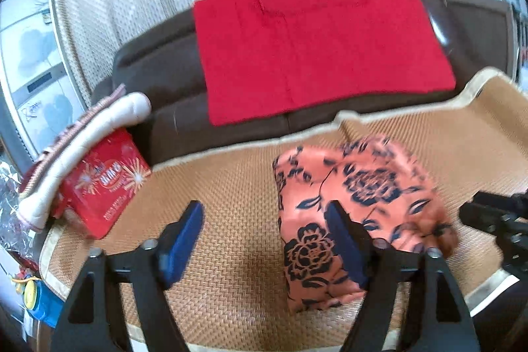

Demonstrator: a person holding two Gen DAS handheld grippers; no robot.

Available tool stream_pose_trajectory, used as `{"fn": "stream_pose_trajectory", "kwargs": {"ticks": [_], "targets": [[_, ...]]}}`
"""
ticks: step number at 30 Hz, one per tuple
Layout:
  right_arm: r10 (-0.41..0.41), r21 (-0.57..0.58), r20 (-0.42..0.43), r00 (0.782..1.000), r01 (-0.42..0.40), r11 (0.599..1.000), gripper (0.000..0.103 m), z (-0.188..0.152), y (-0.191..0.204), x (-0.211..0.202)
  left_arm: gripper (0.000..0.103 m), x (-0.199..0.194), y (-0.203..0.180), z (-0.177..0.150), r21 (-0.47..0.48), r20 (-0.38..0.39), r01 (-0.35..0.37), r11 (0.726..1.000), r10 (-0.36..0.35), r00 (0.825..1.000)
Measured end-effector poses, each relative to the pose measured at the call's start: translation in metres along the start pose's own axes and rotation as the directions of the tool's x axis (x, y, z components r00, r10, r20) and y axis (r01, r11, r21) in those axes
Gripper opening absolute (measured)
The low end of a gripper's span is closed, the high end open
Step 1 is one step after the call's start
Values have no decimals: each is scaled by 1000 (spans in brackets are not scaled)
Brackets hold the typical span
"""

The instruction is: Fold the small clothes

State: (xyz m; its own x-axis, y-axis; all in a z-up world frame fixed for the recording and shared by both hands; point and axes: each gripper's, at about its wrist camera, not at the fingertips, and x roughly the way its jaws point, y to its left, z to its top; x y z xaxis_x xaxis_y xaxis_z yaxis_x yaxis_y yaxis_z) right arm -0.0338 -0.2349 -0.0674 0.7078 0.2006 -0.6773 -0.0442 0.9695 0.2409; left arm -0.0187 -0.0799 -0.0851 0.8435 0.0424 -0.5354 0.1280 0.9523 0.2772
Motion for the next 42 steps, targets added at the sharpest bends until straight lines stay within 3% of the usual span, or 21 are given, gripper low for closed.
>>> {"fn": "stream_pose_trajectory", "kwargs": {"ticks": [2, 5, 14, 23, 42], "targets": [[1, 6, 15, 1000, -1, 1000, 36, -1, 2, -15, 92, -28, 4, 6, -12, 56, -18, 1000, 19, 998], [-12, 2, 74, 997, 12, 1000, 74, -2, 7, -39, 93, -60, 9, 13, -17, 116, -26, 1000, 28, 993], [-42, -14, 198, 979, 45, 999, 74, 2, 19, -107, 100, -126, 17, 25, -53, 186, -50, 997, 58, 981], [-51, -6, 268, 962, 55, 998, 74, 7, 23, -154, 100, -159, 22, 35, -84, 214, -63, 994, 80, 974], [-43, -15, 327, 944, 51, 999, 74, 7, 46, -190, 100, -201, 46, 37, -168, 248, -48, 985, 89, 965]]}}
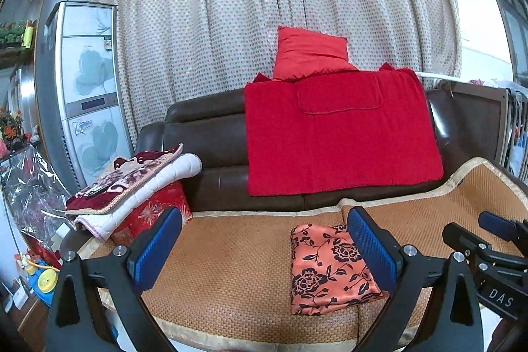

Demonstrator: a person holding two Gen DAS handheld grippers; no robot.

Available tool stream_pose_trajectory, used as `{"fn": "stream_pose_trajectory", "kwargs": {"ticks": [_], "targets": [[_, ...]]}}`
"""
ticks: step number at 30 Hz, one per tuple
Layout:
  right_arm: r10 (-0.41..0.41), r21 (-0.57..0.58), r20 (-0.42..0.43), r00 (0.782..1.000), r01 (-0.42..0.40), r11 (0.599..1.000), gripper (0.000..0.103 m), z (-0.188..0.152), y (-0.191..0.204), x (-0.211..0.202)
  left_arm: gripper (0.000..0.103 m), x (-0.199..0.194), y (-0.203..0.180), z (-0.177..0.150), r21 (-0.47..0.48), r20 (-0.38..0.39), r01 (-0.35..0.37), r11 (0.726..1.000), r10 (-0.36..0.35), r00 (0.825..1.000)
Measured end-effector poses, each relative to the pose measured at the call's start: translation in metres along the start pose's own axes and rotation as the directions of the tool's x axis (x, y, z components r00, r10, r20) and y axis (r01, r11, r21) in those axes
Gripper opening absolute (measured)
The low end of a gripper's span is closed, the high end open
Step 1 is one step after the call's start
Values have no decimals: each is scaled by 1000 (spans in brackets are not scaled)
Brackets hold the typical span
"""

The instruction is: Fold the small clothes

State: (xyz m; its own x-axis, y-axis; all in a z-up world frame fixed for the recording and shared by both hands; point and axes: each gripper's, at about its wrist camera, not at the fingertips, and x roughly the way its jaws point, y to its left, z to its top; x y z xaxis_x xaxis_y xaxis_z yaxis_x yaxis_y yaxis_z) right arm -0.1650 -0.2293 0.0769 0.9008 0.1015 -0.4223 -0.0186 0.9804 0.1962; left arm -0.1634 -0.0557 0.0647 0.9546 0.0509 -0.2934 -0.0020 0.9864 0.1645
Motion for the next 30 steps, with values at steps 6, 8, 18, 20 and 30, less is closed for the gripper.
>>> {"fn": "stream_pose_trajectory", "kwargs": {"ticks": [6, 8, 18, 20, 30], "targets": [[-2, 11, 10, 1000, 2, 1000, 74, -1, 4, -4, 100, -8, 5, 0, -7, 13, -13, 1000, 13, 1000], [-5, 15, 16, 1000, 5, 1000, 74, -1, 3, -6, 100, -10, 5, 0, -8, 15, -15, 1000, 15, 1000], [-11, 2, 29, 1000, 11, 1000, 74, 1, 4, -11, 100, -15, 9, -1, -11, 17, -14, 1000, 14, 1000], [-16, -5, 28, 999, 16, 1000, 74, 1, 5, -10, 100, -15, 9, -2, -9, 15, -12, 1000, 12, 1000], [-33, -14, 19, 999, 33, 999, 74, -1, 9, -8, 100, -16, 12, -3, -16, 9, -17, 1000, 17, 1000]]}}
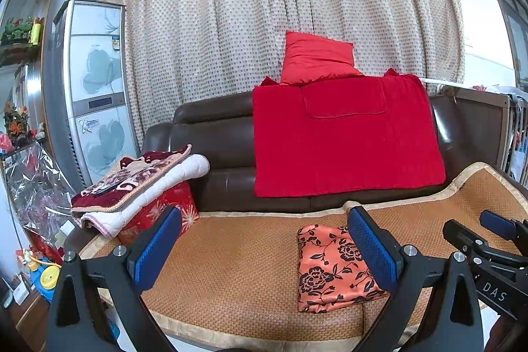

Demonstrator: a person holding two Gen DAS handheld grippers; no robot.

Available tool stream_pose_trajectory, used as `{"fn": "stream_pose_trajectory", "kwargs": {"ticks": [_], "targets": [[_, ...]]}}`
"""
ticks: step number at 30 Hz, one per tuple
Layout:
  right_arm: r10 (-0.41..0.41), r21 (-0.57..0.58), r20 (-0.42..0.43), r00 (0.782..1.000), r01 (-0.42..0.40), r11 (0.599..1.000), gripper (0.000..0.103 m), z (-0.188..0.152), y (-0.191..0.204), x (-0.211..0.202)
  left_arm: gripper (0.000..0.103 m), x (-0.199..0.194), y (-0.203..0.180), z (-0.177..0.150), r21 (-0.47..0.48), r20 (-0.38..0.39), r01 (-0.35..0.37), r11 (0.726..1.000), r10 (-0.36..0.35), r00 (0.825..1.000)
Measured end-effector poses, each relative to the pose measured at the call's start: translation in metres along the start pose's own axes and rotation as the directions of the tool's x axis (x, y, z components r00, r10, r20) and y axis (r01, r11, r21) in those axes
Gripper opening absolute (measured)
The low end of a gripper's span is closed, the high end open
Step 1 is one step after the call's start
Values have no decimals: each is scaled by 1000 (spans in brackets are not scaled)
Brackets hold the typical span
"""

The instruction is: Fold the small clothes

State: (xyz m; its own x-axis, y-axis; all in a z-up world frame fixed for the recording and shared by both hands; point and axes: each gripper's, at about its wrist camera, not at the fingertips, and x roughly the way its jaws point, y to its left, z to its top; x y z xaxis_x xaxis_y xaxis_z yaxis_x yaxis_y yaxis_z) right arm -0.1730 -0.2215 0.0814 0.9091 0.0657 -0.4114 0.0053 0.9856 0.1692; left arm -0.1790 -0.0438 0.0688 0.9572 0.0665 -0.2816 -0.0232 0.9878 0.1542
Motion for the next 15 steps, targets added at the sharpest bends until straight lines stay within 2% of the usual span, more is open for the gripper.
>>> {"fn": "stream_pose_trajectory", "kwargs": {"ticks": [15], "targets": [[13, -30, 13, 1000, -12, 999, 74, -1, 17, -5, 100, 1, 18, -5, -17, -8, -1, 1000, 1, 1000]]}}
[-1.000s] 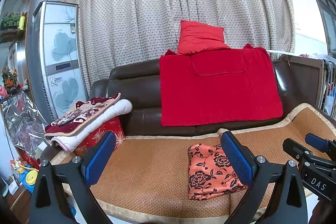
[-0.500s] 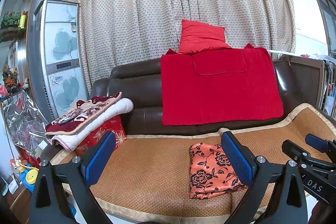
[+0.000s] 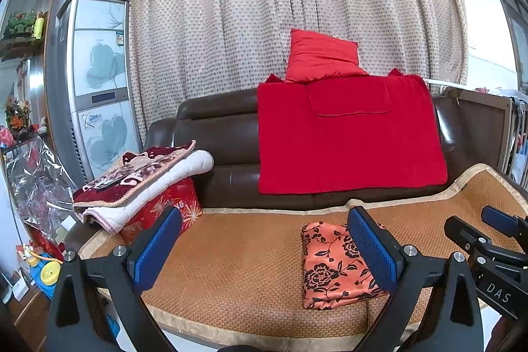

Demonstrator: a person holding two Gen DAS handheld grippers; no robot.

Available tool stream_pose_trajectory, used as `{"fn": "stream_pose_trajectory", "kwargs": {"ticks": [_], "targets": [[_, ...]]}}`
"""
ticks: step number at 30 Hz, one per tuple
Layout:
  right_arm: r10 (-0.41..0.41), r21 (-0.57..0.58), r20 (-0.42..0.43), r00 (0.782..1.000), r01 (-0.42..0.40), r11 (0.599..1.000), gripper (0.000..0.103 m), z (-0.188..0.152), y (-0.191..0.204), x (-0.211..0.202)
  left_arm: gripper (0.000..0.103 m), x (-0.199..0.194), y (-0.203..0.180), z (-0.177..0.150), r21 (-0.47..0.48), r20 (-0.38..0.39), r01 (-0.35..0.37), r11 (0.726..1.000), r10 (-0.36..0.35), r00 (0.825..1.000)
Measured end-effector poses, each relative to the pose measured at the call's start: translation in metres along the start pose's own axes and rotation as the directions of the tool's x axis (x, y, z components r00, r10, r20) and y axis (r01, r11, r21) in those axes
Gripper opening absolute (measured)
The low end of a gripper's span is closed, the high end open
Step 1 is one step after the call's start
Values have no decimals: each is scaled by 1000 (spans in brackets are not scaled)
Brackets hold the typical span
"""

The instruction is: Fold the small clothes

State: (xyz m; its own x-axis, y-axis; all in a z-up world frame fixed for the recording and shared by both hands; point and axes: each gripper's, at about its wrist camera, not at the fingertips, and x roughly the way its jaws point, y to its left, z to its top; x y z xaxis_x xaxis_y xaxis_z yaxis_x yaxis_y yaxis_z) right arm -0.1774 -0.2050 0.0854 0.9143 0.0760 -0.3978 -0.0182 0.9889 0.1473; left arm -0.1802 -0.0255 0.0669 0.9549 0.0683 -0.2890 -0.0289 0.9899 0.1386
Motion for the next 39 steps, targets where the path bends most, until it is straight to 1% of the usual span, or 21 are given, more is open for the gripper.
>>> {"fn": "stream_pose_trajectory", "kwargs": {"ticks": [18, 30, 39], "targets": [[3, -30, 8, 1000, -3, 1000, 74, 2, 16, -2, 100, -1, 16, -2, -24, 3, 14, 1000, -14, 1000], [3, -34, -4, 1000, -3, 999, 74, 0, 16, 5, 100, 7, 11, -2, -21, -14, 11, 1000, -11, 1000], [-3, -34, -19, 1000, 3, 999, 74, 0, 13, 18, 100, 21, 2, -3, -11, -39, 13, 1000, -13, 999]]}}
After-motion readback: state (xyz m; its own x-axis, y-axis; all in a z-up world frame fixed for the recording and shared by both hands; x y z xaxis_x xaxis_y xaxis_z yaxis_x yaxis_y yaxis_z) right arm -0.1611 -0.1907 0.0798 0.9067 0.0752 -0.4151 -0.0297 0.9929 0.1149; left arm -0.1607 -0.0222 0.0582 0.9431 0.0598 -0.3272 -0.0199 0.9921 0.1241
